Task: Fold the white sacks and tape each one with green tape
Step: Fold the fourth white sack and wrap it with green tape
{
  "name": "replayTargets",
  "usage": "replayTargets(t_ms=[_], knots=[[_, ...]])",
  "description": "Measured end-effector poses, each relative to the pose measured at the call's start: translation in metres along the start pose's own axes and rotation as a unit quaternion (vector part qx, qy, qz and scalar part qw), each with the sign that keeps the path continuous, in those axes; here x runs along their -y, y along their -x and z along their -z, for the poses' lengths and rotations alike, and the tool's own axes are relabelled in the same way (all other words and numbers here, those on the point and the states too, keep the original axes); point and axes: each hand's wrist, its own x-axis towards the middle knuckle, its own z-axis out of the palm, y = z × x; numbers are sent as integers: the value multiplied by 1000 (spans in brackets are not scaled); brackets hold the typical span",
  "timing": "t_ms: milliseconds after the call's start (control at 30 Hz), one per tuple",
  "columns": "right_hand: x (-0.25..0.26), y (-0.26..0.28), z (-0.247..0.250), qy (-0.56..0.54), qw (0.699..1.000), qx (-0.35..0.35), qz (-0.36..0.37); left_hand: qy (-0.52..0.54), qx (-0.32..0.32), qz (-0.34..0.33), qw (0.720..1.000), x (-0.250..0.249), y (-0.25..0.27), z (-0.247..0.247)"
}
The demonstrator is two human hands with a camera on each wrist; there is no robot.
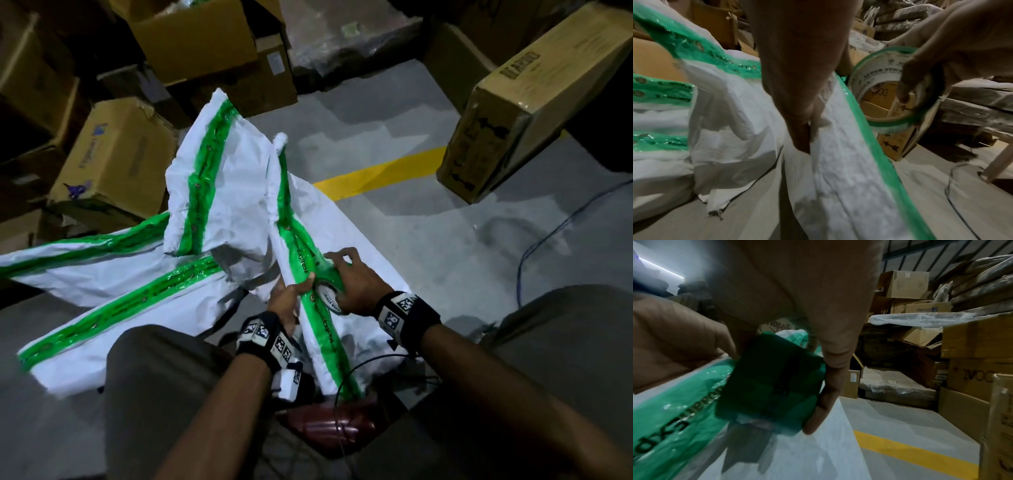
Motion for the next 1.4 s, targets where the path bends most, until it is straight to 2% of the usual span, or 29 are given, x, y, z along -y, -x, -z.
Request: replayTargets(t_ms=[133, 200, 267, 367, 500, 567, 633, 700, 767, 867, 933, 1000, 1067, 1133, 1200, 1267, 1333, 1400], knots=[[7, 8, -9, -36, 998, -54, -18, -77, -157, -33, 984, 24, -16, 7], [5, 10, -11, -78, 994, -76, -30, -84, -200, -37, 976, 17, -24, 6], [3, 11, -7, -113, 990, -79, -40, -68, -176, -18, 982, -7, -13, -6], [5, 9, 1, -97, 991, -80, -35, -80, -154, -12, 985, -31, -12, -15], [12, 9, 16, -58, 994, -84, -43, -124, -205, -36, 970, -26, -38, -13], [14, 13, 29, -41, 996, -60, -46, -144, -225, -54, 962, -28, -49, -15], [14, 21, 39, -15, 999, 9, -48, -138, -228, -51, 962, -28, -65, -12], [13, 28, 44, 35, 993, 106, -44, -96, -215, -48, 971, -24, -92, -8], [13, 32, 40, 79, 984, 153, -48, -85, -191, -19, 978, -52, -53, -25], [20, 39, 21, 75, 990, 101, -68, -91, -152, -5, 984, -75, -16, -39], [25, 46, 6, 52, 997, 22, -56, -71, -141, 3, 987, -84, -12, -39], [27, 49, -6, 5, 998, -60, -23, 1, -121, 4, 993, -94, -16, -30], [28, 44, -11, -67, 991, -118, -6, 56, -26, 13, 998, -104, -17, -25], [29, 35, -8, -114, 982, -152, -1, 126, 66, 4, 990, -109, -10, -22], [30, 26, -2, -152, 973, -175, -5, 157, 123, -11, 980, -103, -3, -17], [28, 17, -1, -186, 965, -181, -24, 132, 162, -15, 978, -80, 1, -14], [26, 13, -6, -189, 968, -164, -35, 112, 189, 30, 975, -51, 13, -15], [26, 15, -14, -162, 979, -116, -35, 117, 176, 74, 975, -31, 17, -17]])
